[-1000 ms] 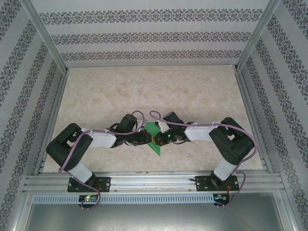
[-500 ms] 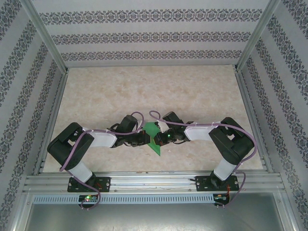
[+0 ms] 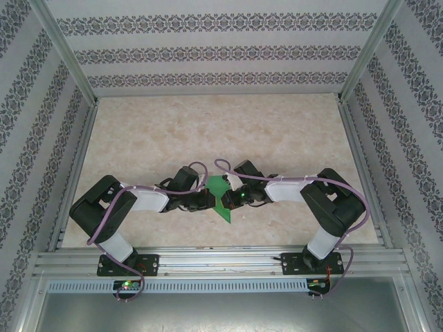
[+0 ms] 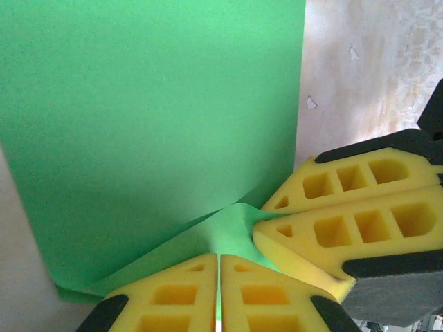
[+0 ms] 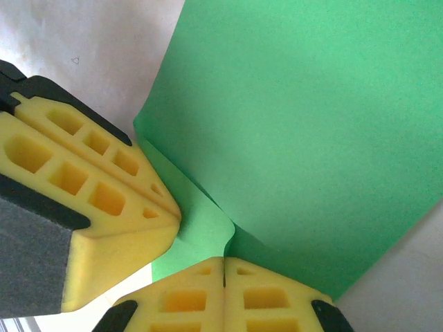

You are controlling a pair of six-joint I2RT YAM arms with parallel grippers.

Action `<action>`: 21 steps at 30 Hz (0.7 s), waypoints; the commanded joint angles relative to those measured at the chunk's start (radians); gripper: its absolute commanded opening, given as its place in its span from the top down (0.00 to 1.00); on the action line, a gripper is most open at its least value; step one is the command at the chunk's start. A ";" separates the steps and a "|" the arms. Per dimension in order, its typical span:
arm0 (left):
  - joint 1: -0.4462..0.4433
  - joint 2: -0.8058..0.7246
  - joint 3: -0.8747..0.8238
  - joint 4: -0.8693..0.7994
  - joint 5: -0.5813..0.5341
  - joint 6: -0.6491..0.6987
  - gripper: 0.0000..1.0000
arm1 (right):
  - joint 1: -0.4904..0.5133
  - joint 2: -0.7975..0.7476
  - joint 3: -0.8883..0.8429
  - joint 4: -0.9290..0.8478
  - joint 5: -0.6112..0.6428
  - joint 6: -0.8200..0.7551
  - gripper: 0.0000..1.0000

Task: Fold a paper plane with a square sheet of paper (fold left side to right side)
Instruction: Third fold the triangle at the center of the table.

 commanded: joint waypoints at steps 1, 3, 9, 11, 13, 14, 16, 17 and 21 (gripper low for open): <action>-0.010 0.018 -0.002 -0.039 -0.016 0.022 0.89 | 0.014 0.055 -0.019 -0.120 0.079 -0.033 1.00; -0.010 0.022 -0.004 -0.040 -0.019 0.022 0.89 | 0.014 0.054 -0.018 -0.120 0.080 -0.033 1.00; -0.009 0.025 -0.009 -0.070 -0.035 0.022 0.89 | 0.012 0.043 -0.010 -0.124 0.079 -0.025 1.00; -0.010 0.027 -0.011 -0.071 -0.036 0.017 0.89 | 0.009 0.036 -0.004 -0.123 0.074 -0.021 0.99; -0.010 0.027 -0.016 -0.071 -0.038 0.013 0.89 | 0.006 0.027 0.002 -0.119 0.067 -0.018 0.96; -0.010 0.028 -0.017 -0.071 -0.042 0.011 0.89 | 0.005 0.021 0.006 -0.117 0.062 -0.015 0.95; -0.010 0.028 -0.018 -0.074 -0.046 0.009 0.90 | 0.003 0.011 0.013 -0.115 0.055 -0.012 0.92; -0.009 0.031 -0.016 -0.077 -0.048 0.007 0.90 | 0.001 0.007 0.020 -0.115 0.050 -0.011 0.90; -0.009 0.044 -0.009 -0.090 -0.050 0.006 0.90 | -0.008 -0.015 0.041 -0.120 0.044 -0.008 0.84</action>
